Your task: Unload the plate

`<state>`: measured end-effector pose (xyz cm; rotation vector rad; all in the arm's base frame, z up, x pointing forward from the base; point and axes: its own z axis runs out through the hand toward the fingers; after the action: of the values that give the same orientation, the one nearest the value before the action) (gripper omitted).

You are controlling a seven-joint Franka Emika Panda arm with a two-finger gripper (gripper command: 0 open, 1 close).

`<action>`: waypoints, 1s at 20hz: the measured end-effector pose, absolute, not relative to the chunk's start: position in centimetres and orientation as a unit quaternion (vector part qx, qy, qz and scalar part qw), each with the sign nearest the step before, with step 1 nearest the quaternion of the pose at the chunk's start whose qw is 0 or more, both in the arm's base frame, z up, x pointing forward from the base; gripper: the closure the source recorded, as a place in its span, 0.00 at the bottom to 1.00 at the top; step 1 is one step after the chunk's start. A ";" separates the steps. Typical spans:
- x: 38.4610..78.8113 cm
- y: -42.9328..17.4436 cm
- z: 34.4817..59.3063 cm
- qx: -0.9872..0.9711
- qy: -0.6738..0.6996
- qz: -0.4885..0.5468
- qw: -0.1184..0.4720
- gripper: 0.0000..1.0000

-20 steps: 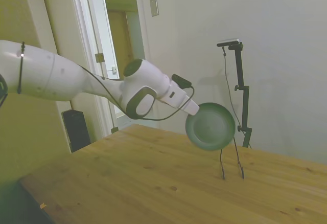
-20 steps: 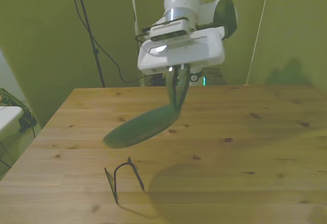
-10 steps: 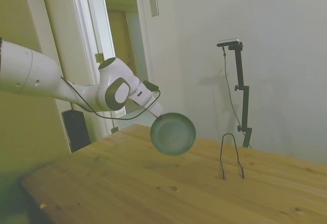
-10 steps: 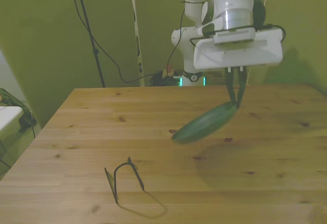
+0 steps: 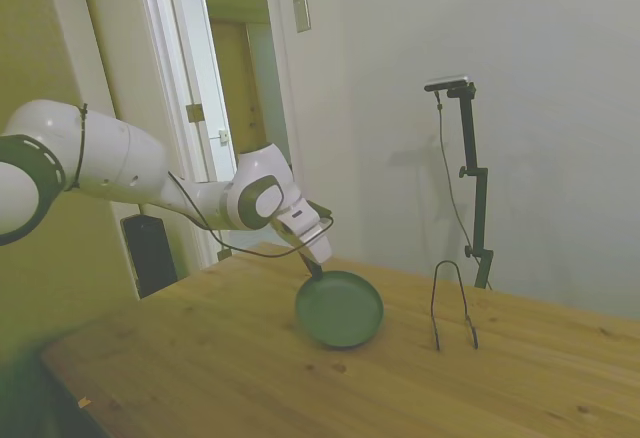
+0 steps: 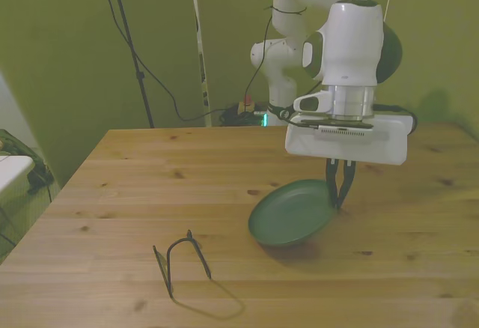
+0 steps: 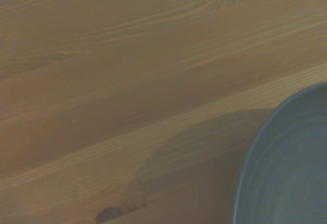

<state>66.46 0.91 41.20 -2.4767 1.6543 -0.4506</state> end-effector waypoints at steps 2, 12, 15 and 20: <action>66.6 0.9 40.2 -0.823 0.546 -0.143 0.060 1.00; 66.4 0.8 39.5 -0.831 0.539 -0.128 0.050 0.00; 66.2 0.9 39.2 -0.832 0.538 -0.125 0.048 0.00; 66.1 0.8 40.2 -0.831 0.539 -0.130 0.054 0.00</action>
<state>66.08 0.83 40.18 -2.5246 1.6366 -0.3955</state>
